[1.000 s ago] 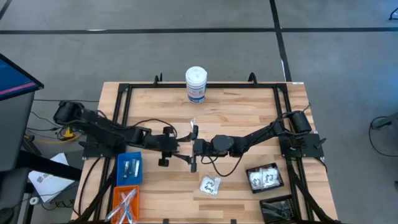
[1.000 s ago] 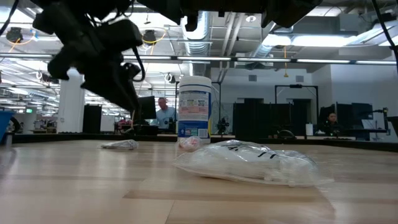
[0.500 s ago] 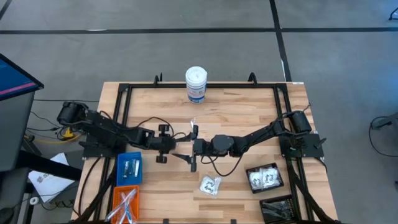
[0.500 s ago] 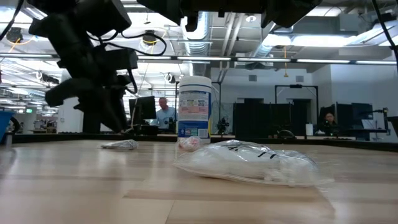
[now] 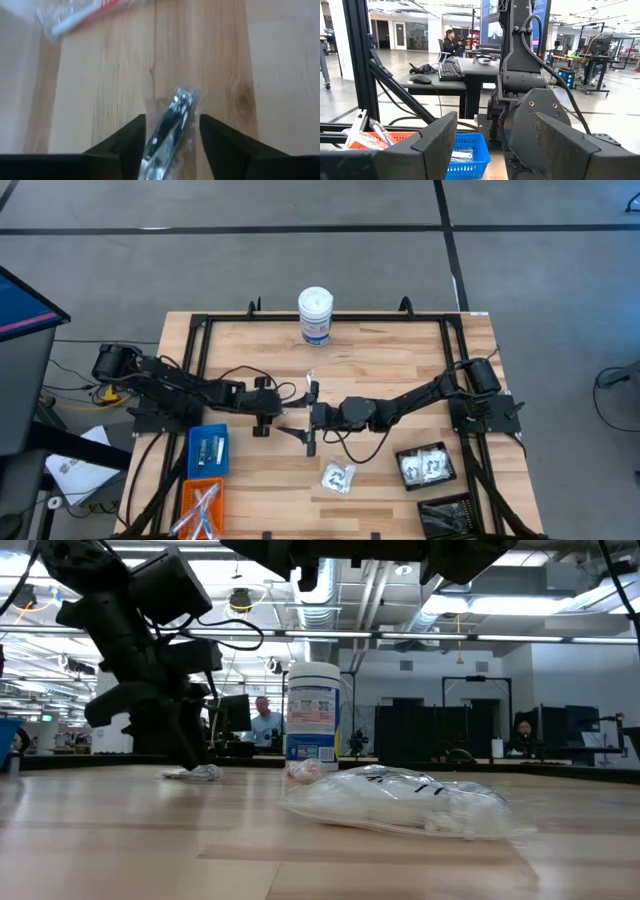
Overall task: Pick & Place Travel size toiletries
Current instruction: Put the silver nail clipper into the blue bin
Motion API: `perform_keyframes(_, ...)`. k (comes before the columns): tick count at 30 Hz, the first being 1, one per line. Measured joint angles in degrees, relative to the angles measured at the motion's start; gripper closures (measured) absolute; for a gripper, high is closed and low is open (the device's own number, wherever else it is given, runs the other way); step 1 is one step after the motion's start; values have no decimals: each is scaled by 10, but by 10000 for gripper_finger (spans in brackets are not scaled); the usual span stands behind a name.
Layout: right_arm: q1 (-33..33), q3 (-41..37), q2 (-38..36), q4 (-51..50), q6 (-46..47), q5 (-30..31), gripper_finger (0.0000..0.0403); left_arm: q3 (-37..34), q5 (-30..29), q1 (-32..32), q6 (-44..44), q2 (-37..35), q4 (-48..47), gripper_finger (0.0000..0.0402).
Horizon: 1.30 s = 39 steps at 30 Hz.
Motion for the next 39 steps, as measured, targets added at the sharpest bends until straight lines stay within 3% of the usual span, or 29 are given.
perform_keyframes(8, 0, 0, 0, 0, 3, 0, 148, -7, 1, 0, 14, 3, 35, 156)
perform_keyframes(15, 0, 0, 0, 0, 4, 0, 148, -8, 15, 0, 9, 3, 35, 153)
perform_keyframes(26, 0, 0, 0, 0, 4, 0, 148, -3, 70, 21, -15, 94, 95, 208)
perform_keyframes(30, 0, 0, 0, 0, 4, 0, 148, -5, 68, 17, -67, 84, 93, 240)
perform_keyframes(36, 0, 0, 0, 0, 4, 0, 148, -8, 59, 1, -64, 52, 76, 329)
perform_keyframes(39, 0, 0, 0, 0, 4, 0, 148, -10, 52, 0, -64, 38, 71, 353)
